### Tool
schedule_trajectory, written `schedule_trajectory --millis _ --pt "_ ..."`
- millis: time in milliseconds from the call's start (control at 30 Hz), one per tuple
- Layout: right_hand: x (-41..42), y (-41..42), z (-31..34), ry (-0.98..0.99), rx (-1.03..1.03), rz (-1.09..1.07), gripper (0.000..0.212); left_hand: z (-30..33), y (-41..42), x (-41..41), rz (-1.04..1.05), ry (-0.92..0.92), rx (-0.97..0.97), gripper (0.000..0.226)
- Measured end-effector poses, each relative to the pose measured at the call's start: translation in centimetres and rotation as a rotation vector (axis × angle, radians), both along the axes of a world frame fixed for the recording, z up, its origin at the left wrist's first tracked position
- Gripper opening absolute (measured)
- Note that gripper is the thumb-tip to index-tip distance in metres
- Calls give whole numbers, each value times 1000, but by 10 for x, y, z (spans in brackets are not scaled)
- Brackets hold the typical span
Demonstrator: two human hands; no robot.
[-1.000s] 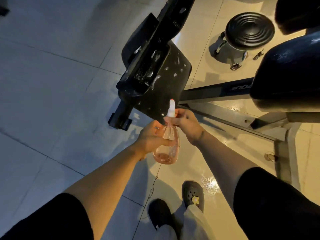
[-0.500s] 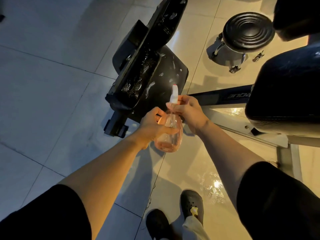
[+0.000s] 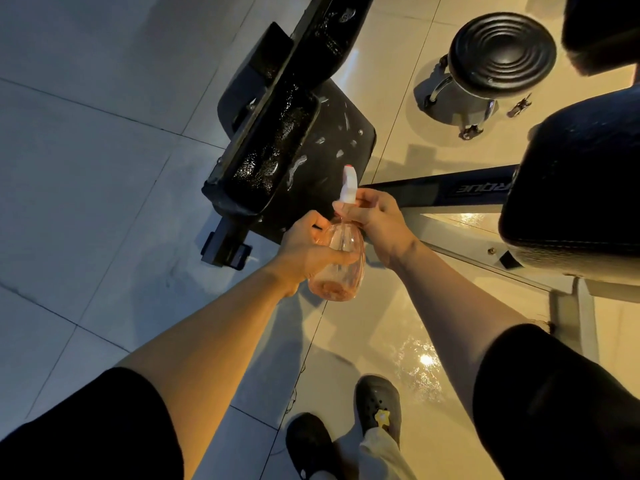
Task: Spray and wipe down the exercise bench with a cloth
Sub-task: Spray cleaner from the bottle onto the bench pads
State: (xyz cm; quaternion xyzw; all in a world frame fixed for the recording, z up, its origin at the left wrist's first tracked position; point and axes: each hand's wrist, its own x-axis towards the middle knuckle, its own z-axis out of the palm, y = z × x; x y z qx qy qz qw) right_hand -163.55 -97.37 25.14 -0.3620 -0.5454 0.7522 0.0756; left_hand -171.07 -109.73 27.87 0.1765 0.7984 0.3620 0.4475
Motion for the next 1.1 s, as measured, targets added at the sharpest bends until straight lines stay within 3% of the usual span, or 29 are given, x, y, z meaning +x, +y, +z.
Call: schedule_trajectory --millis 400,567,633,733,800,933,1100 --pt "27 4 -14 -72 -37 -80 35 -7 5 18 -109 -44 -15 51" --pt "43 -5 -30 -152 -31 -91 52 -13 -2 30 -143 -93 -4 43" --pt "50 -14 -34 -156 -38 -66 47 -18 -11 36 -136 -93 -16 44" --pt "62 -34 -35 -132 -24 -32 18 -27 -32 46 -152 -123 -38 44" --pt "68 -51 -40 -130 -57 -54 22 -33 -51 51 -134 -128 -60 44" --pt "73 -86 -47 -120 -118 -18 29 -33 -86 59 -116 -151 -93 68" --pt "64 -120 -29 -127 -116 15 39 -19 -124 55 -73 -155 -69 77"
